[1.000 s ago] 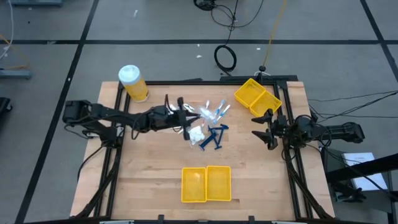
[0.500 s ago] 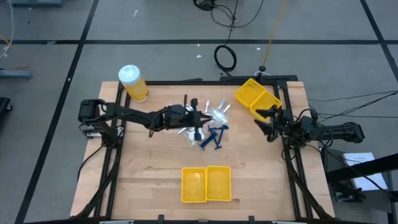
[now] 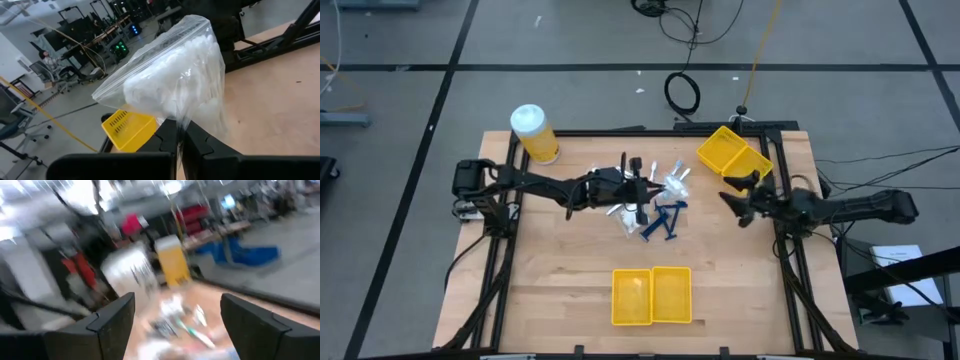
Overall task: Pick & Place Travel size toiletries
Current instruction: Put the bottom left white cotton pack into the top left yellow bin
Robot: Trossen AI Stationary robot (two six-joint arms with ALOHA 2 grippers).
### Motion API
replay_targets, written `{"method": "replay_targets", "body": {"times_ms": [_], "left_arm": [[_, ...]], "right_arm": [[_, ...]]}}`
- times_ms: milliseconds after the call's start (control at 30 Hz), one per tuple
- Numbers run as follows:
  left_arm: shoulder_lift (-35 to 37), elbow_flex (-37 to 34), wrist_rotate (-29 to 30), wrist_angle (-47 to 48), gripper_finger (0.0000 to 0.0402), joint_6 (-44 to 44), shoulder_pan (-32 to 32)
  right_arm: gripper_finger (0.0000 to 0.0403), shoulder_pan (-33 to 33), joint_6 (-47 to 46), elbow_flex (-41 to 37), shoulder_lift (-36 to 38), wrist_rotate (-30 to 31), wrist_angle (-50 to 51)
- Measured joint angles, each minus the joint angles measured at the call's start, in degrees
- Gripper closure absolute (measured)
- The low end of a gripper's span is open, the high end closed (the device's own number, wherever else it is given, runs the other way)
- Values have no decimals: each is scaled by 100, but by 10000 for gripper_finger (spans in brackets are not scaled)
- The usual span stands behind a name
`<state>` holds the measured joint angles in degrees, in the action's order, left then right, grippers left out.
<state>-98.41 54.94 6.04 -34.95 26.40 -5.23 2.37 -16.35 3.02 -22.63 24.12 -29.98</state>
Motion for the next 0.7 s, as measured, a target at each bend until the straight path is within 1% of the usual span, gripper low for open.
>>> {"method": "replay_targets", "body": {"times_ms": [133, 333, 433, 533, 633, 700], "left_arm": [[0, 0, 2, 8, 400, -101, -14], [0, 0, 3, 35, 394, -103, -16], [0, 0, 2, 43, 400, -147, -16], [0, 0, 4, 102, 395, -167, -16], [0, 0, 20, 183, 394, -167, -16], [0, 0, 24, 216, 398, -161, -16]], "right_arm": [[113, -2, 74, 394, -1110, -21, 51], [79, -2, 444, 1098, -2541, -43, -600], [72, -2, 564, 1383, -2981, -149, -1093], [75, -2, 539, 1542, -3308, -403, -1238], [81, 1, 508, 1668, -3492, -645, -1518], [85, 1, 506, 1723, -3583, -653, -1646]]}}
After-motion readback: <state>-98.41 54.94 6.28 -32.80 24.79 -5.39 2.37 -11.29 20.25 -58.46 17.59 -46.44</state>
